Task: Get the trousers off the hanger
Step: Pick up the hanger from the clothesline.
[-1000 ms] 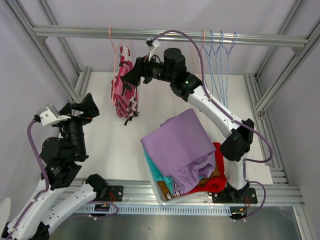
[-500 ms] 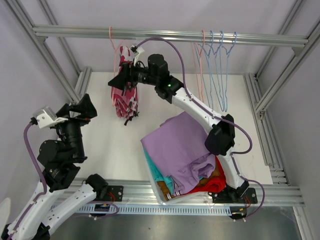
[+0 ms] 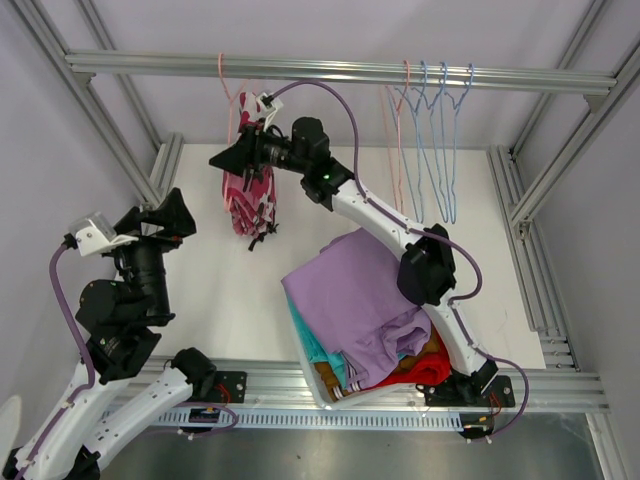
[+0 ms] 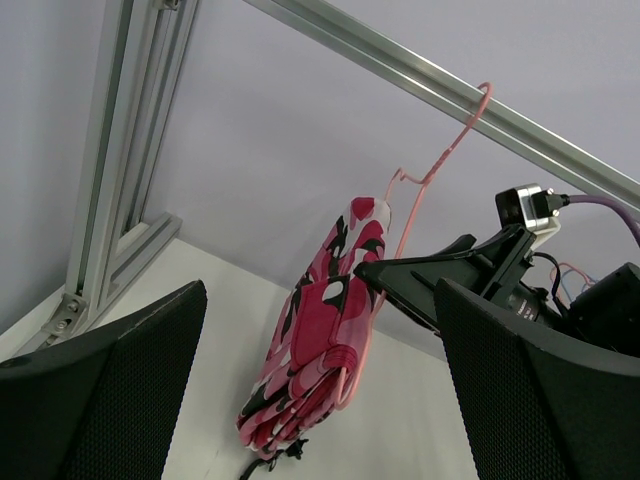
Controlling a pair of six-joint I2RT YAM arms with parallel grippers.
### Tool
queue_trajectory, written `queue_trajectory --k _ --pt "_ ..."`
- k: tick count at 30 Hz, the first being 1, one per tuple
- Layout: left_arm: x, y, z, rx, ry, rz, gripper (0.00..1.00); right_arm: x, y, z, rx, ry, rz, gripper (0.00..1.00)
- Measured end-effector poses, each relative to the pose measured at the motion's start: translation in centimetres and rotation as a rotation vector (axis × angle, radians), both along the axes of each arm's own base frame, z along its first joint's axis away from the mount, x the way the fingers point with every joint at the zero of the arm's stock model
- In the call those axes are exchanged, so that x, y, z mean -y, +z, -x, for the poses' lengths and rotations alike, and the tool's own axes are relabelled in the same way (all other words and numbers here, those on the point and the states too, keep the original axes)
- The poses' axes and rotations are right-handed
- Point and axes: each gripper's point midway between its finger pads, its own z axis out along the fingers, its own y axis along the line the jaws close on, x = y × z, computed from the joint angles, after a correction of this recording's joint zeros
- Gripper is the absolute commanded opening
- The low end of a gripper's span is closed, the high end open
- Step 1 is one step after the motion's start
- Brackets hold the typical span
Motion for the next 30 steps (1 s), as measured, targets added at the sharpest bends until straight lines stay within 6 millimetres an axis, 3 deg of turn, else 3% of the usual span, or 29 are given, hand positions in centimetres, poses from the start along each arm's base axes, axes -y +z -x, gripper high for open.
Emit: queue_trajectory --k 5,14,18,30 --pt "0.3 0.1 0.0 0.004 -0.016 -0.006 0.99 -0.1 1.7 0.6 -0.003 0.021 -0.065 0.37" --pt "0.6 0.1 -0.1 0.007 -0.03 -0.011 0.99 -0.5 1.0 0.3 -0.092 0.013 -0.102 0.06" --pt "0.6 0.2 -0.1 0.008 -0.034 -0.013 0.99 0.2 0.2 -1.3 -0.131 -0.029 -0.099 0.0" --pt "0.8 0.2 -0.1 0.01 -0.041 -0.015 0.99 0.3 0.0 -1.8 -0.105 -0.071 -0.054 0.0"
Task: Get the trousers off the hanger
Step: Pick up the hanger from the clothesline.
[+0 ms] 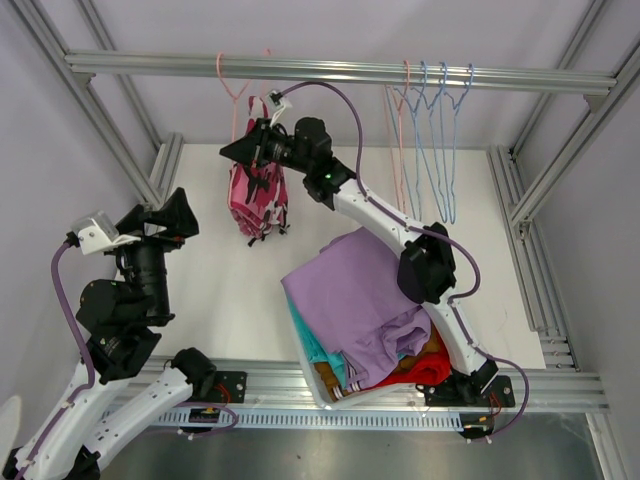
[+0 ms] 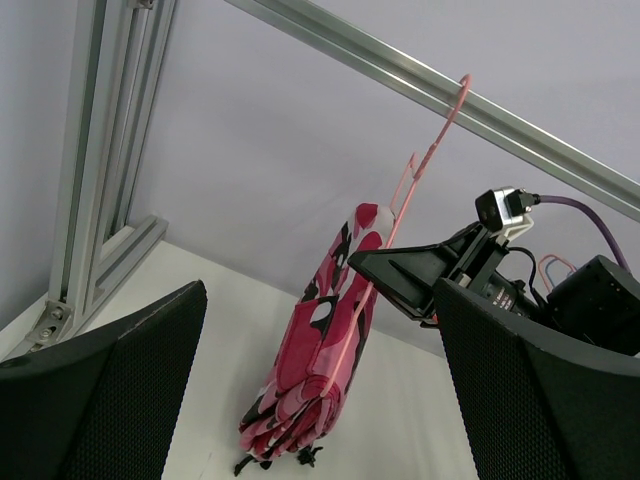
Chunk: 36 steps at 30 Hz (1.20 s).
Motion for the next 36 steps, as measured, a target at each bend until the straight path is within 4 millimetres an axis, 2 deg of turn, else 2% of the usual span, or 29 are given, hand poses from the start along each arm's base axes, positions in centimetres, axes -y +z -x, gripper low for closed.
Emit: queue_trajectory --k 11,36 --pt "0.1 0.0 -0.1 -0.002 -0.001 -0.002 0.99 0.8 0.7 0.3 -0.006 -0.012 0.065 0.0" --pt "1.0 -0.7 -0.8 -0.029 -0.024 -0.034 1.0 4.0 0.4 -0.2 -0.075 -0.07 0.19 0.0"
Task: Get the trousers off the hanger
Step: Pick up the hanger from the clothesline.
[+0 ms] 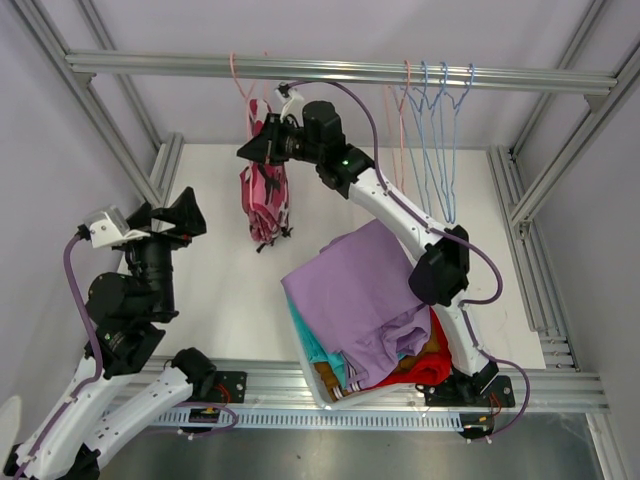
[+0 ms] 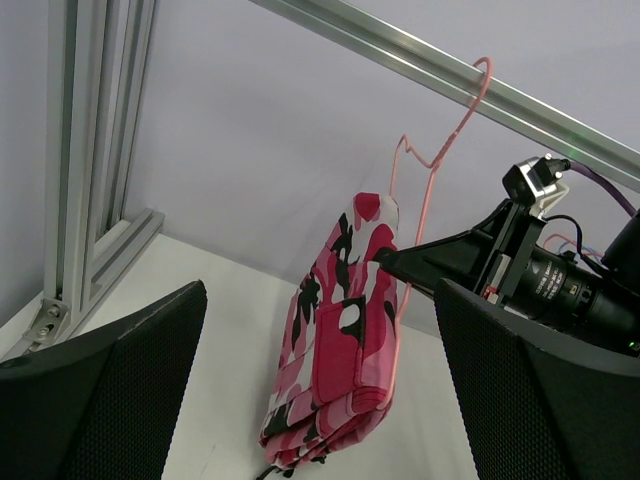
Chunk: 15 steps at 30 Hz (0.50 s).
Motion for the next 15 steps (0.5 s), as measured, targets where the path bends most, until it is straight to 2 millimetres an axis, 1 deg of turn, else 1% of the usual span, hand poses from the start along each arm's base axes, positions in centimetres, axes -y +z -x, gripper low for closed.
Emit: queue_trajectory --k 9,15 --pt "0.2 -0.2 -0.3 -0.009 -0.001 -0.007 0.99 0.9 -0.1 -1.2 -0.008 -0.037 0.004 0.0" --pt "0.4 -0.2 -0.4 -0.011 -0.005 -0.011 0.99 1.1 0.1 -1.4 -0.012 -0.043 -0.005 0.0"
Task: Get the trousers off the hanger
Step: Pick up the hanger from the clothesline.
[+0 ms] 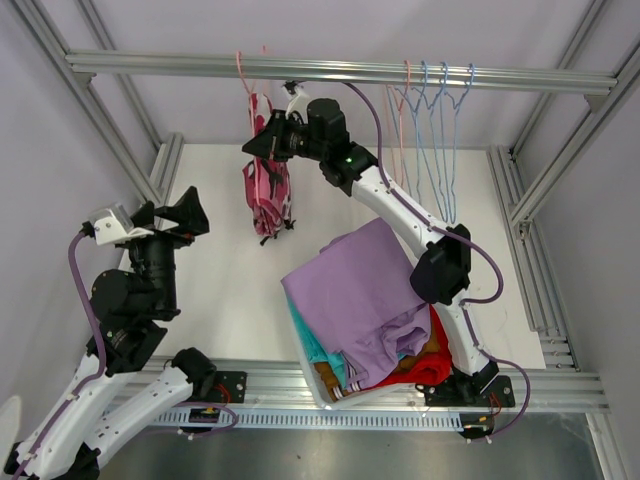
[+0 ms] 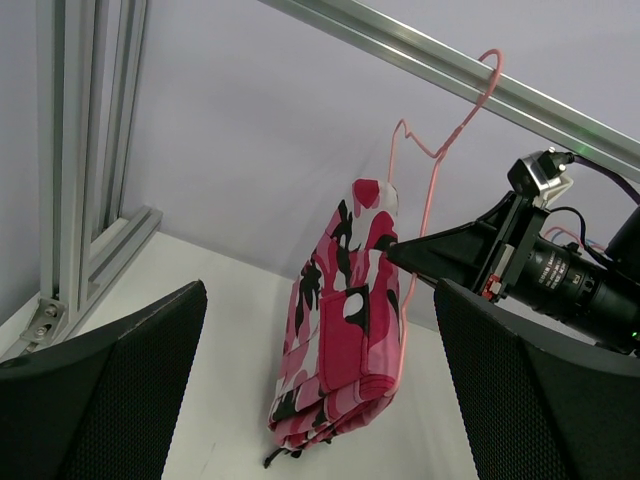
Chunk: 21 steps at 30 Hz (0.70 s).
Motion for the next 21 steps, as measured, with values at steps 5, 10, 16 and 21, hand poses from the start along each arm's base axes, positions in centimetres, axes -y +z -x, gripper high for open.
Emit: queue_trajectory --k 5,10,16,21 --pt "0.2 0.0 0.0 0.002 -0.009 -0.003 0.99 0.0 0.1 0.0 -0.003 -0.001 -0.004 0.0" --pt "0.3 0.1 0.0 0.003 -0.014 -0.004 0.99 0.1 0.2 0.0 -0.007 -0.005 -0.002 0.0" --pt "0.4 0.0 0.0 0.003 -0.021 -0.008 1.0 0.5 0.1 0.2 -0.02 -0.016 0.01 0.0" --pt "0.6 0.0 -0.1 0.0 -0.03 -0.014 0.99 2.5 0.0 1.2 -0.026 -0.067 0.018 0.0"
